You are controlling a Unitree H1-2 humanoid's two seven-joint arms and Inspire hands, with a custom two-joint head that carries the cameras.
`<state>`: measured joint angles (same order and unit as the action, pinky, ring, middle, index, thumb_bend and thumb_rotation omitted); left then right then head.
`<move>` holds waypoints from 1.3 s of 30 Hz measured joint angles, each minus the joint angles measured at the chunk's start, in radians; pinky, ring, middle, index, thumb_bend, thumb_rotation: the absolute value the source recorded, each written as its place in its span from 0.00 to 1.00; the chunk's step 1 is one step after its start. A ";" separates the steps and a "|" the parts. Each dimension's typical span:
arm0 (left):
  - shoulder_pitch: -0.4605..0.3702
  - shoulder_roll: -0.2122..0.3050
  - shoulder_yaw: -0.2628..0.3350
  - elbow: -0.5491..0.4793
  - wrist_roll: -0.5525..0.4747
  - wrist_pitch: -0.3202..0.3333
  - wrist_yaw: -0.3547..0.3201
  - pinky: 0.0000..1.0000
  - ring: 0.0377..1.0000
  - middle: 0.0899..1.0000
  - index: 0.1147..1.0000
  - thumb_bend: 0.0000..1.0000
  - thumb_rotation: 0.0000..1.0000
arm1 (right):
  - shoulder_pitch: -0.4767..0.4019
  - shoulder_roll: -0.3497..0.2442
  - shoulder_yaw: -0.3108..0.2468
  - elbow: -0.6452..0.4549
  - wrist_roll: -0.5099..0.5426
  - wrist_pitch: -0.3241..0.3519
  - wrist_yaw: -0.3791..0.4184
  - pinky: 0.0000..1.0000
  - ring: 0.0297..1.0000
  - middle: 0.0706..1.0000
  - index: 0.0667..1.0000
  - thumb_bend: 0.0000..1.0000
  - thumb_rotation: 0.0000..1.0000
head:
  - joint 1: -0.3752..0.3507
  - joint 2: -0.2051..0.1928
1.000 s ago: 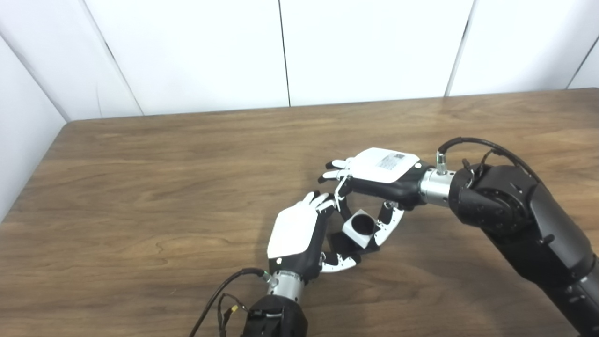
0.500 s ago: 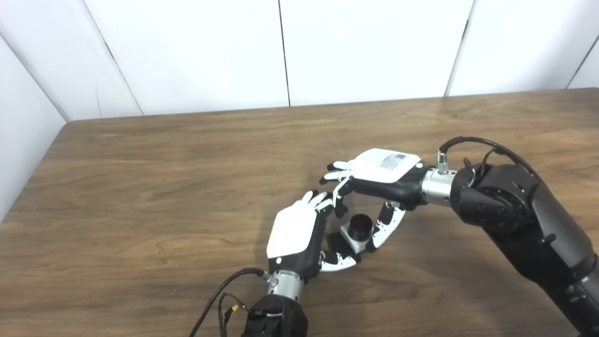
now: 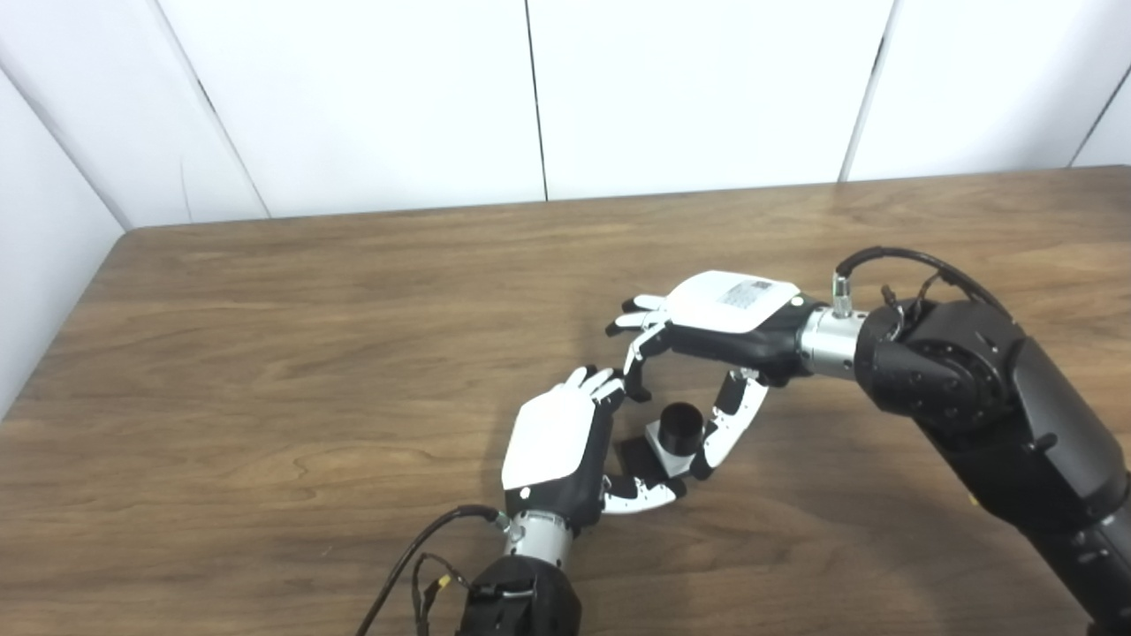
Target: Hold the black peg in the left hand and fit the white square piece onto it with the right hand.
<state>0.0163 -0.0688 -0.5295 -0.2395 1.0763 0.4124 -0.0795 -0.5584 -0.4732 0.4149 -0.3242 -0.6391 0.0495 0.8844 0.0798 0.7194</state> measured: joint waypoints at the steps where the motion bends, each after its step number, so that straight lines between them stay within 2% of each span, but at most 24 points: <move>1: 0.000 0.000 0.002 0.000 -0.001 0.001 -0.003 0.95 0.97 0.89 0.72 0.89 0.26 | 0.000 0.000 -0.003 -0.006 0.000 0.005 0.000 0.93 1.00 0.94 0.67 1.00 0.36 | -0.003 -0.002; 6: 0.002 -0.001 0.010 -0.002 -0.010 0.001 -0.009 0.95 0.97 0.90 0.73 0.87 0.24 | 0.000 0.001 -0.009 -0.013 -0.001 0.014 0.000 0.93 1.00 0.94 0.67 1.00 0.37 | -0.009 -0.005; 15: 0.017 0.002 0.041 -0.013 -0.022 -0.002 -0.003 0.93 0.96 0.89 0.74 0.88 0.27 | 0.000 0.001 -0.042 -0.024 0.000 0.021 0.000 0.92 1.00 0.94 0.67 0.98 0.36 | -0.017 -0.008; 23: 0.028 0.013 0.072 -0.023 -0.042 -0.017 0.001 0.94 0.97 0.90 0.78 0.88 0.30 | 0.000 -0.006 -0.072 -0.038 0.018 0.065 0.000 0.90 1.00 0.95 0.68 0.97 0.36 | -0.031 -0.008; 32: 0.040 0.040 0.115 -0.083 -0.094 -0.031 -0.008 0.93 0.96 0.90 0.84 0.92 0.29 | 0.008 -0.035 -0.104 -0.048 0.024 0.121 0.000 0.91 1.00 0.96 0.72 0.98 0.36 | -0.048 -0.014; 37: 0.053 0.039 0.144 -0.130 -0.146 -0.025 -0.048 0.91 0.96 0.92 0.89 0.92 0.37 | 0.036 -0.036 -0.123 -0.048 0.038 0.140 -0.003 0.85 1.00 0.96 0.79 1.00 0.38 | -0.054 -0.012; 39: 0.056 0.034 0.164 -0.150 -0.173 -0.016 -0.057 0.86 0.95 0.93 0.91 0.92 0.42 | 0.049 -0.036 -0.144 -0.048 0.050 0.149 -0.010 0.82 0.99 0.95 0.83 0.99 0.40 | -0.061 -0.012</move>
<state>0.0724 -0.0350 -0.3656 -0.3899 0.9037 0.3964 -0.1364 -0.5095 -0.5089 0.2709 -0.3726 -0.5886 0.1985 0.8743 0.0184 0.7072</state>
